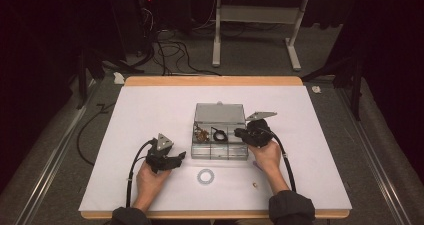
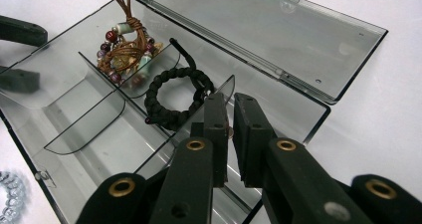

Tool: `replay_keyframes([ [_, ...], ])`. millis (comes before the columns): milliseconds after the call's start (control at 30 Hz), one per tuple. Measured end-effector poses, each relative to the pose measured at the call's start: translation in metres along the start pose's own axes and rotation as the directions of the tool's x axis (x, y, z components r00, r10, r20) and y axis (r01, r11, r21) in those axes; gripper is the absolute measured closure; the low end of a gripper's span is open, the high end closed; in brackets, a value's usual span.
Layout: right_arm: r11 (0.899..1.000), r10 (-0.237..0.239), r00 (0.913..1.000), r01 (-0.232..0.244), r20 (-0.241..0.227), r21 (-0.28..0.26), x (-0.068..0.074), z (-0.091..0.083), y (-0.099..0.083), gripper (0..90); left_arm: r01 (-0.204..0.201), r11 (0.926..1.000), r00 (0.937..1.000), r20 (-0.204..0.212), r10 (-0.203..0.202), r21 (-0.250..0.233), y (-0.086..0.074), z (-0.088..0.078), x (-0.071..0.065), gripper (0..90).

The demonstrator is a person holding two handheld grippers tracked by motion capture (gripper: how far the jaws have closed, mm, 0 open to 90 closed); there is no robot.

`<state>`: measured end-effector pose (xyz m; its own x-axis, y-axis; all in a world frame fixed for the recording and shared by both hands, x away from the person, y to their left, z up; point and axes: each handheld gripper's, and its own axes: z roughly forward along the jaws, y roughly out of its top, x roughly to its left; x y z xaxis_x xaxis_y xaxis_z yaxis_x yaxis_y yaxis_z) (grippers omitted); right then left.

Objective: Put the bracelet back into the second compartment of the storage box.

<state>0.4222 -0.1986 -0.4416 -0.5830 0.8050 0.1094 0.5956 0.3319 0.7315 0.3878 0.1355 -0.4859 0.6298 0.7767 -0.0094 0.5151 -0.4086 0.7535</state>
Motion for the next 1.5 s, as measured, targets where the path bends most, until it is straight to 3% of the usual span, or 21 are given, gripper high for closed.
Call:
replay_keyframes([
  [367,1.0,-0.001,0.9999,0.001,-0.016,-0.003,-0.001,-0.002,0.0,81.2,0.0,1.0,1.0,0.0,0.0,0.0,0.0,0.0,0.0,37.3],
  [667,0.999,-0.01,0.9999,0.01,-0.011,-0.03,0.002,-0.019,-0.001,78.6,0.001,1.0,1.0,0.0,-0.001,0.0,0.0,0.0,0.0,37.1],
  [867,0.998,-0.017,0.9999,0.017,-0.001,-0.065,0.001,-0.039,-0.006,77.1,0.0,1.0,1.0,0.0,0.0,0.0,0.0,0.0,0.0,37.1],
  [1167,0.993,-0.002,0.9999,0.0,-0.016,-0.115,-0.001,-0.064,-0.025,73.7,0.0,1.0,1.0,0.0,0.0,0.0,0.0,0.0,0.0,37.1],
  [1500,0.992,-0.011,0.9998,0.009,-0.016,-0.123,0.007,-0.079,-0.043,72.4,0.0,1.0,1.0,0.0,0.0,0.0,0.0,0.0,0.0,37.0],
])
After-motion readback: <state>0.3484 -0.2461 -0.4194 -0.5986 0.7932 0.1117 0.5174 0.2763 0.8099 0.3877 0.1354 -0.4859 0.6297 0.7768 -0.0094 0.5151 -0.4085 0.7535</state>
